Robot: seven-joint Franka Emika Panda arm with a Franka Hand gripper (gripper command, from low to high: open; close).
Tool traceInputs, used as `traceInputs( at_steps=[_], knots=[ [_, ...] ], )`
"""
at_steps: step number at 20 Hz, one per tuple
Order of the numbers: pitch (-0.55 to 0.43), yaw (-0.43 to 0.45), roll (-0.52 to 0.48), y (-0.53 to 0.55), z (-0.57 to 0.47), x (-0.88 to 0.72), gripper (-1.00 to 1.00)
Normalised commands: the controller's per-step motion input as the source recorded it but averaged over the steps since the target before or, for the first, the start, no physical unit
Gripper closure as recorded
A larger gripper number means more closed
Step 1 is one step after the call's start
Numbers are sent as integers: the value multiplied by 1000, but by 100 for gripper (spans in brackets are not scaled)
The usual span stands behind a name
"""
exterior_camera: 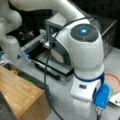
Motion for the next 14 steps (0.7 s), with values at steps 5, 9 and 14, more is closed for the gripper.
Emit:
traceInputs(
  at_steps=[5, 9, 14],
  knots=[
    [69, 77, -8, -79, -85, 114, 100],
    [46, 61, -17, -104, -169, 30, 100],
    [-6, 55, -22, -156, -142, -5, 100]
  ],
)
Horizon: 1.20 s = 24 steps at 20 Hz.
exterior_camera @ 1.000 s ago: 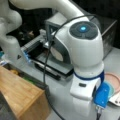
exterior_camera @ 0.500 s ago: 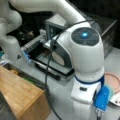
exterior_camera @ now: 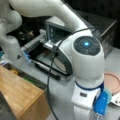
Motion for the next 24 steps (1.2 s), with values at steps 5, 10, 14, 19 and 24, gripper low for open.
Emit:
traceInputs(
  at_steps=[5, 10, 14, 19, 24],
  knots=[
    [-36, 67, -27, -212, -59, -46, 100],
    [-48, 88, -35, -179, -40, -94, 100],
    [-52, 112, -43, -141, -55, -101, 100],
    [-79, 112, -41, -86, -113, -54, 100],
    [-95, 105, -37, -48, -113, -24, 100]
  ],
)
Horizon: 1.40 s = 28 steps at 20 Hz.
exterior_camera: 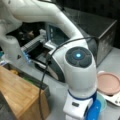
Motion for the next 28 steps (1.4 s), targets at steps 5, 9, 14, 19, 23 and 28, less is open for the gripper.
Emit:
traceInputs(
  at_steps=[5, 9, 14, 19, 23, 28],
  knots=[
    [-91, 105, -27, -37, -99, -18, 100],
    [-101, 103, -21, -36, -85, -14, 100],
    [-101, 98, -17, -29, -98, -3, 100],
    [-102, 90, -24, -15, -127, 15, 100],
    [-90, 88, -26, -13, -118, 8, -100],
    [-79, 90, -21, -21, -88, -2, -100]
  ],
)
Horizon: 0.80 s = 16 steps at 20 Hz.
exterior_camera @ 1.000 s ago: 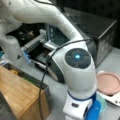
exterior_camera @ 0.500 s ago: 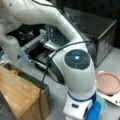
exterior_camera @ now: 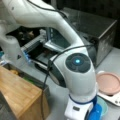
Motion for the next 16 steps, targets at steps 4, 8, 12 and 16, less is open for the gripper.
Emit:
traceInputs(
  at_steps=[4, 8, 12, 16],
  knots=[
    [-90, 96, -7, -25, -83, 14, -100],
    [-71, 103, -1, -26, -35, -4, -100],
    [-62, 103, -5, -19, 6, -21, -100],
    [-60, 97, -15, -13, 36, -18, -100]
  ],
)
